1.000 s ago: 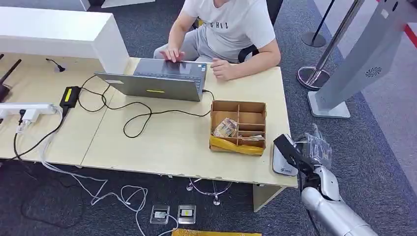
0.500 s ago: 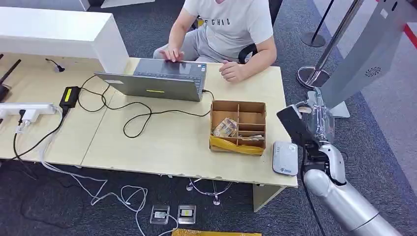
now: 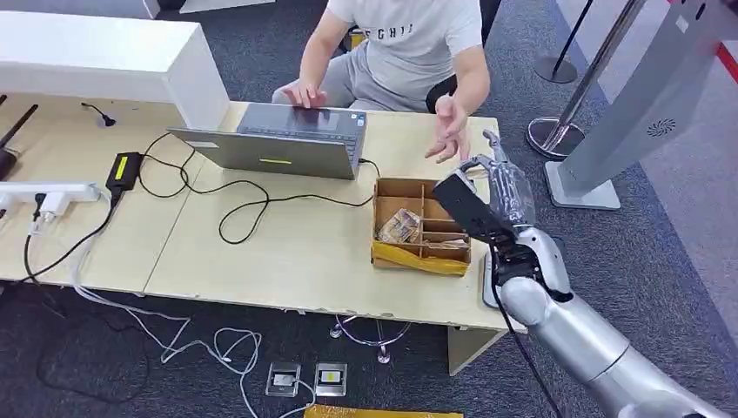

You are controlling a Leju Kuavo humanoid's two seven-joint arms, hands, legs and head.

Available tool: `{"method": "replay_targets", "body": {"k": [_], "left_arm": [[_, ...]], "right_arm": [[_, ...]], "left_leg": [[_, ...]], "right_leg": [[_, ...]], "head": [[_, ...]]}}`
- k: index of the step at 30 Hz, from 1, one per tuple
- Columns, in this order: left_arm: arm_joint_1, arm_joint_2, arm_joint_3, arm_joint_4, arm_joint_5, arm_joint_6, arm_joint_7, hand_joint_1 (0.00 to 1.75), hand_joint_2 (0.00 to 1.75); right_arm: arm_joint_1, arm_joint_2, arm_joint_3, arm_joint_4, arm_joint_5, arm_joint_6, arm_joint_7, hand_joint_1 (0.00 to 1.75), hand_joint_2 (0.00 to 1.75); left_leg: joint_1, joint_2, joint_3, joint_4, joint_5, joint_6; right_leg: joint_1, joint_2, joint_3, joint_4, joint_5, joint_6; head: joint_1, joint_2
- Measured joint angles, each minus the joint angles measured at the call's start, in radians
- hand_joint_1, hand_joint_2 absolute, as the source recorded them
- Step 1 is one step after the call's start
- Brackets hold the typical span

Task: Pass the card to the sensor for recognition and then transmit it.

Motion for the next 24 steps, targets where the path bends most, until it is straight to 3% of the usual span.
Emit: {"method": "replay_targets", "body": {"k": [12, 24], "left_arm": [[0.000, 0.001, -0.009, 0.000, 0.028, 0.012, 0.005, 0.00, 0.00], [0.000, 0.000, -0.015, 0.000, 0.030, 0.014, 0.005, 0.00, 0.00]], "right_arm": [[-0.040, 0.083, 0.056, 0.114, -0.031, -0.007, -0.037, 1.75, 1.75], [-0.054, 0.098, 0.095, 0.190, -0.016, -0.040, -0.026, 1.75, 1.75]], "left_leg": [[0.000, 0.000, 0.000, 0.000, 0.000, 0.000], [0.000, 0.000, 0.000, 0.000, 0.000, 0.000]], "right_leg": [[0.000, 0.000, 0.000, 0.000, 0.000, 0.000], [0.000, 0.000, 0.000, 0.000, 0.000, 0.000]], "head": [[0.000, 0.000], [0.000, 0.000]]}}
